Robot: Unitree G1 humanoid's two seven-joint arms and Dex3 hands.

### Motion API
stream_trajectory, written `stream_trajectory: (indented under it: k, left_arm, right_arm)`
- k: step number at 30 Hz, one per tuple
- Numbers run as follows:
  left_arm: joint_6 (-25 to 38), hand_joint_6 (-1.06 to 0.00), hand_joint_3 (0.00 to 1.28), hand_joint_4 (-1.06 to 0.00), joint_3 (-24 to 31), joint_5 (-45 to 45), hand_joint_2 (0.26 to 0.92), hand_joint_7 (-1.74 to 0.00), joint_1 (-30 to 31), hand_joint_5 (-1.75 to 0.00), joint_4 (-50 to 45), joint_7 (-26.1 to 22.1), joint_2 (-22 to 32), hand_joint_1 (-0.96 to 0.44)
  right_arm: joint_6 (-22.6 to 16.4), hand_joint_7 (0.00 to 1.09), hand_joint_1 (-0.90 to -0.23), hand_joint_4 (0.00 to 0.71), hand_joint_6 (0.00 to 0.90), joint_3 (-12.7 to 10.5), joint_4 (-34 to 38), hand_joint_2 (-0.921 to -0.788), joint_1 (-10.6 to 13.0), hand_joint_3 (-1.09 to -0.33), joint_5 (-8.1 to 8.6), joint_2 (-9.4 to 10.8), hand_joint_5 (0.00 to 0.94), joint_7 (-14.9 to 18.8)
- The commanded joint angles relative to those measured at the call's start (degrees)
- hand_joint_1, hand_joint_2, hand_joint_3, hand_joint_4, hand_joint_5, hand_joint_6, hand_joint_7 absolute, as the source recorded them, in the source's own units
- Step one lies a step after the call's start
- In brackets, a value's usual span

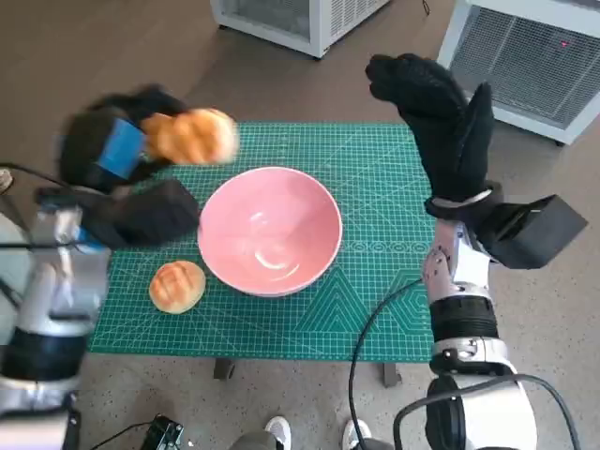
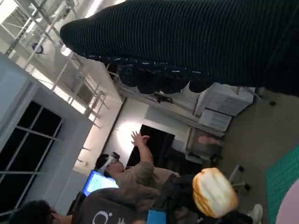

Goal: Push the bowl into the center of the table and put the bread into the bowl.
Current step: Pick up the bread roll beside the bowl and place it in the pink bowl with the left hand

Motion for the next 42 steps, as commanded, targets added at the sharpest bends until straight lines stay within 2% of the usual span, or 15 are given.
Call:
stream_trajectory:
  k: [1, 10, 22, 24, 26, 27, 28, 29, 31, 33, 38, 42]
  left_arm:
    - [-2.45, -0.63, 0.05, -0.73, -2.00, 1.20, 0.920, -1.20, 1.22, -1.09, -1.54, -0.79, -1.32, 0.00]
    - [-5.62, -0.63, 0.05, -0.74, -6.43, 4.88, 0.920, -1.21, -1.32, -1.08, 6.12, -0.56, -3.55, 0.00]
    - [-7.50, -0.63, 0.05, -0.74, -8.18, 6.47, 0.920, -1.22, -3.72, -1.06, 14.35, 0.25, -6.18, 0.00]
    - [-7.67, -0.61, 0.06, -0.73, -7.97, 6.03, 0.920, -1.23, -3.60, -1.08, 14.72, -0.21, -6.45, 0.00]
    - [-7.55, -0.53, 0.12, -0.67, -7.80, 5.55, 0.920, -1.28, -3.32, -1.17, 14.67, -1.25, -6.51, 0.00]
    - [-7.40, -0.52, 0.15, -0.61, -7.77, 5.39, 0.921, -1.31, -3.20, -1.09, 14.57, -1.79, -6.51, -0.07]
    - [-6.34, -0.49, 0.19, -0.56, -7.76, 4.88, 0.921, -1.37, -2.95, -0.92, 13.93, -3.77, -6.43, -0.17]
    - [-5.55, -0.41, 0.19, -0.47, -7.73, 4.53, 0.888, -1.23, -2.75, -0.78, 13.40, -5.22, -6.37, -0.14]
    - [-2.85, -0.28, 0.15, -0.27, -7.77, 3.39, 0.819, -0.71, -2.77, -0.35, 11.71, -10.37, -6.05, -0.09]
    - [-1.36, -0.19, 0.12, -0.14, -7.80, 2.81, 0.783, -0.44, -2.93, -0.14, 10.68, -13.32, -5.81, -0.11]
    - [1.56, -0.15, 0.07, -0.04, -6.66, 2.01, 0.768, -0.23, -1.97, -0.02, 5.63, -18.04, -4.88, -0.21]
    - [3.31, -0.12, 0.05, -0.01, -5.80, 1.98, 0.764, -0.18, -0.41, 0.00, 1.58, -19.44, -4.43, -0.26]
  right_arm:
    - [-0.05, 0.50, -0.683, 0.144, -0.001, 0.04, 0.96, -0.921, 0.16, -0.895, -0.11, -0.11, 0.000, 0.58]
    - [-0.05, 0.50, -0.689, 0.143, -0.001, -0.04, 0.62, -0.921, 0.44, -0.895, 0.03, -0.21, 0.000, 0.77]
    - [0.69, 0.51, -0.687, 0.143, -0.001, -0.19, -0.89, -0.921, 1.22, -0.889, 0.72, -0.42, 0.000, 1.58]
    - [0.80, 0.51, -0.688, 0.143, -0.001, -0.27, -0.94, -0.921, 1.32, -0.887, 0.82, -0.50, 0.000, 1.76]
    - [0.84, 0.51, -0.690, 0.144, -0.001, -0.34, -0.93, -0.921, 1.38, -0.885, 0.84, -0.57, 0.001, 1.85]
    - [0.85, 0.51, -0.688, 0.145, -0.001, -0.38, -0.93, -0.921, 1.41, -0.884, 0.83, -0.60, 0.001, 1.88]
    - [0.82, 0.51, -0.685, 0.146, -0.001, -0.39, -0.91, -0.921, 1.43, -0.884, 0.77, -0.65, 0.002, 1.85]
    - [0.81, 0.51, -0.683, 0.146, -0.001, -0.41, -0.94, -0.921, 1.46, -0.884, 0.73, -0.68, 0.002, 1.84]
    - [0.73, 0.52, -0.675, 0.147, -0.001, -0.36, -1.16, -0.921, 1.58, -0.885, 0.52, -0.71, 0.003, 1.60]
    - [0.70, 0.52, -0.671, 0.147, -0.001, -0.32, -1.34, -0.921, 1.66, -0.887, 0.40, -0.72, 0.003, 1.46]
    - [0.73, 0.50, -0.668, 0.146, -0.001, -0.15, -1.80, -0.921, 1.80, -0.891, 0.02, -0.82, 0.003, 1.10]
    - [0.81, 0.49, -0.676, 0.146, -0.001, -0.04, -1.94, -0.921, 1.89, -0.890, -0.23, -0.79, 0.003, 0.90]
